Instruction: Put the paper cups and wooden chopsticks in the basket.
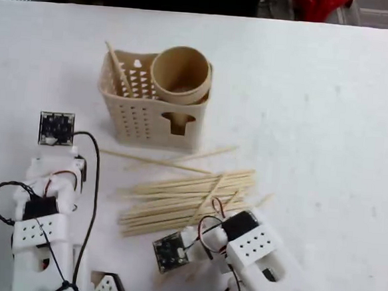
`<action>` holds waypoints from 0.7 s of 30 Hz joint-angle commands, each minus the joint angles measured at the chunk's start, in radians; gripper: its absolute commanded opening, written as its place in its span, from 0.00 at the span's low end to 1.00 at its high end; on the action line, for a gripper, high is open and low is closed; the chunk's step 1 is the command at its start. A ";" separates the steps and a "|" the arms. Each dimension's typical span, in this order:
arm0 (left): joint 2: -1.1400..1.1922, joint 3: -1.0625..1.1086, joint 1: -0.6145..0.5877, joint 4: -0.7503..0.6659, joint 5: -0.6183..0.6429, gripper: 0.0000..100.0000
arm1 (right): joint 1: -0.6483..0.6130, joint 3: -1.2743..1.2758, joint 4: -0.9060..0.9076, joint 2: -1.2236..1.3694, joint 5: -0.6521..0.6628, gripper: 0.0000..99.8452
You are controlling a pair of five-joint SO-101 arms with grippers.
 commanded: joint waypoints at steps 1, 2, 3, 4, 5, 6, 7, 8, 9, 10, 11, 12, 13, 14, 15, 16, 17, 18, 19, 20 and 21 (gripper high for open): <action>0.004 -0.006 0.013 -0.021 -0.011 0.14 | -0.004 -0.005 -0.091 0.076 -0.058 0.11; 0.004 -0.006 0.013 -0.021 -0.011 0.14 | -0.005 0.002 -0.113 0.099 -0.068 0.11; 0.004 -0.006 0.013 -0.021 -0.011 0.14 | -0.005 0.009 -0.142 0.119 -0.074 0.11; 0.004 -0.006 0.013 -0.021 -0.011 0.14 | -0.007 0.012 -0.166 0.139 -0.084 0.10; 0.004 -0.006 0.013 -0.021 -0.011 0.14 | -0.001 0.006 -0.177 0.151 -0.104 0.08; 0.004 -0.006 0.013 -0.021 -0.011 0.14 | 0.005 -0.005 -0.180 0.156 -0.132 0.04; 0.004 -0.006 0.013 -0.021 -0.011 0.14 | 0.012 -0.017 -0.182 0.156 -0.160 0.01; 0.004 -0.005 0.013 -0.021 -0.011 0.14 | 0.019 -0.028 -0.182 0.156 -0.180 0.02; 0.004 -0.005 0.013 -0.021 -0.011 0.14 | 0.028 -0.040 -0.176 0.156 -0.195 0.03; 0.004 -0.005 0.013 -0.021 -0.011 0.14 | 0.036 -0.049 -0.174 0.156 -0.201 0.02; 0.004 -0.005 0.013 -0.021 -0.011 0.14 | 0.042 -0.058 -0.162 0.156 -0.204 0.01; 0.004 -0.005 0.013 -0.023 -0.011 0.14 | 0.047 -0.077 -0.139 0.156 -0.204 0.02; 0.004 -0.005 0.013 -0.023 -0.011 0.14 | 0.053 -0.100 -0.108 0.156 -0.206 0.02; 0.004 -0.005 0.013 -0.023 -0.011 0.14 | 0.058 -0.132 -0.071 0.156 -0.207 0.02; 0.004 -0.005 0.013 -0.025 -0.011 0.14 | 0.068 -0.169 -0.036 0.156 -0.210 0.02; 0.004 -0.005 0.013 -0.025 -0.011 0.14 | 0.084 -0.207 -0.012 0.156 -0.230 0.02; 0.004 -0.005 0.013 -0.026 -0.011 0.14 | 0.099 -0.253 0.007 0.156 -0.261 0.02; 0.004 -0.005 0.012 -0.026 -0.011 0.14 | 0.114 -0.301 0.024 0.156 -0.292 0.02; 0.004 -0.005 0.012 -0.026 -0.011 0.14 | 0.130 -0.351 0.045 0.156 -0.318 0.02; 0.004 -0.005 0.012 -0.026 -0.011 0.14 | 0.140 -0.404 0.070 0.156 -0.342 0.02; 0.004 -0.005 0.012 -0.026 -0.011 0.14 | 0.143 -0.456 0.101 0.156 -0.364 0.02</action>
